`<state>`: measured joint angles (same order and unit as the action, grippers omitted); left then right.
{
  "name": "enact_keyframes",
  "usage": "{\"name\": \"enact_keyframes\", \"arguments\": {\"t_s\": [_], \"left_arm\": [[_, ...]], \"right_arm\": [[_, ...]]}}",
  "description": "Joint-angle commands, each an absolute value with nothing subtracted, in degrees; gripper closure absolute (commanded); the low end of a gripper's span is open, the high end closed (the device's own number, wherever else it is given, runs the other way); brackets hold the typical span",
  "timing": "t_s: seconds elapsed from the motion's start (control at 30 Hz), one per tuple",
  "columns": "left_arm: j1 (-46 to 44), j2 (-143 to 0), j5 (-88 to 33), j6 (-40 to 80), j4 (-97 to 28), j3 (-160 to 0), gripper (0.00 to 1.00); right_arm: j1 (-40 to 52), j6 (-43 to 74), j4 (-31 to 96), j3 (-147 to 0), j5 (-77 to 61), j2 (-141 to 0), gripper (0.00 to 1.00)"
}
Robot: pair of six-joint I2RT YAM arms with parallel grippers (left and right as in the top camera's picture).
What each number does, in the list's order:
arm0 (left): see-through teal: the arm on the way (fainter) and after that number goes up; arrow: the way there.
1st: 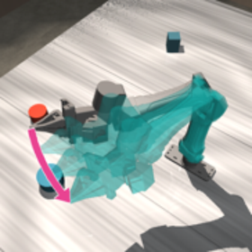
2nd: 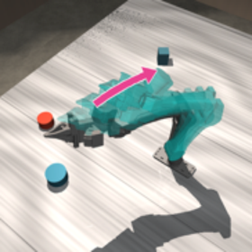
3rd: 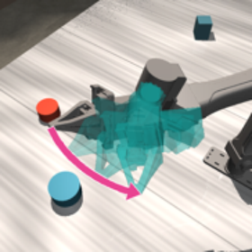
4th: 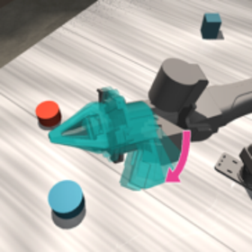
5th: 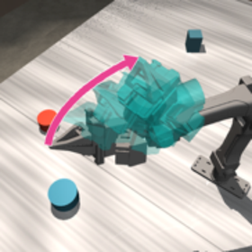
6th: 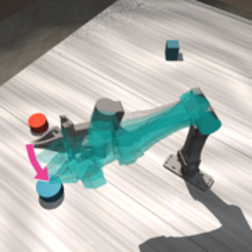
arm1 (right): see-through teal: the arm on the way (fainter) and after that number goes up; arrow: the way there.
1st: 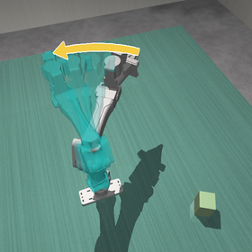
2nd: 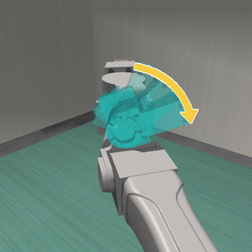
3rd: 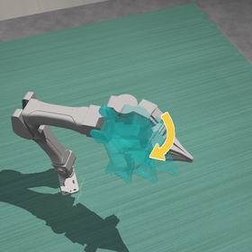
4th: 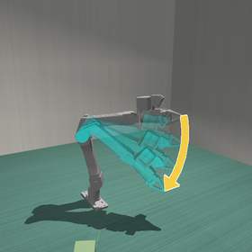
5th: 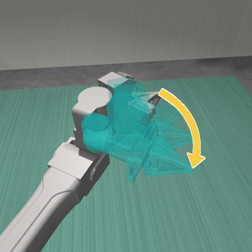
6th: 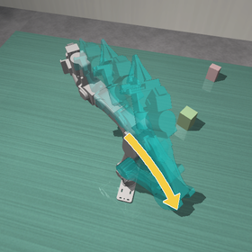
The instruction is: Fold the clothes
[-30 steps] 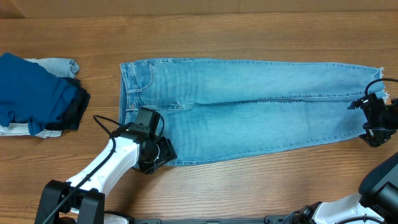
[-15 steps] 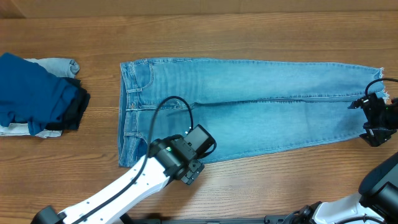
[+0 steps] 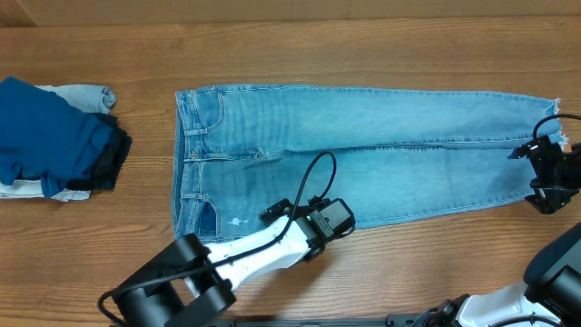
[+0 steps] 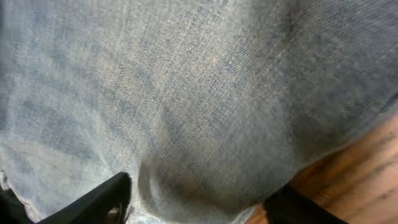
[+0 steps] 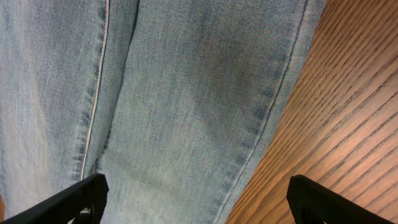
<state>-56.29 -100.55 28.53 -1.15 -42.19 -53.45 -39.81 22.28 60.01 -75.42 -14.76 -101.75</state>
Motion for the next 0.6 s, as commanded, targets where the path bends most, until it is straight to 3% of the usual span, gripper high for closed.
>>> {"name": "enact_keyframes", "arguments": {"t_s": [0.0, 0.1, 0.23, 0.3, 0.43, 0.57], "left_arm": [[-56.6, -107.8, 32.3, 0.4, -41.6, -51.9, 0.35], [-58.0, -108.4, 35.1, 1.1, -42.2, -51.9, 0.45], [-61.1, -108.2, 35.2, 4.2, -45.9, -51.9, 0.75], [-62.0, -107.7, 35.2, 6.3, -47.2, -51.9, 0.81], [-62.3, -102.9, 35.4, 6.9, -48.3, -51.9, 0.84], [-62.3, -95.4, 35.4, 6.9, -48.6, -51.9, 0.80]], "right_arm": [[-40.0, 22.6, 59.9, -75.7, -14.6, -101.2, 0.04], [-40.0, 22.6, 59.9, -75.7, -14.6, -101.2, 0.04], [-40.0, 22.6, 59.9, -75.7, -14.6, -101.2, 0.04], [-40.0, 22.5, 59.9, -75.7, -14.6, -101.2, 0.04], [-40.0, 22.5, 59.9, -75.5, -13.5, -101.2, 0.03], [-40.1, 22.8, 57.7, -71.5, -13.5, -102.3, 0.00]]}}
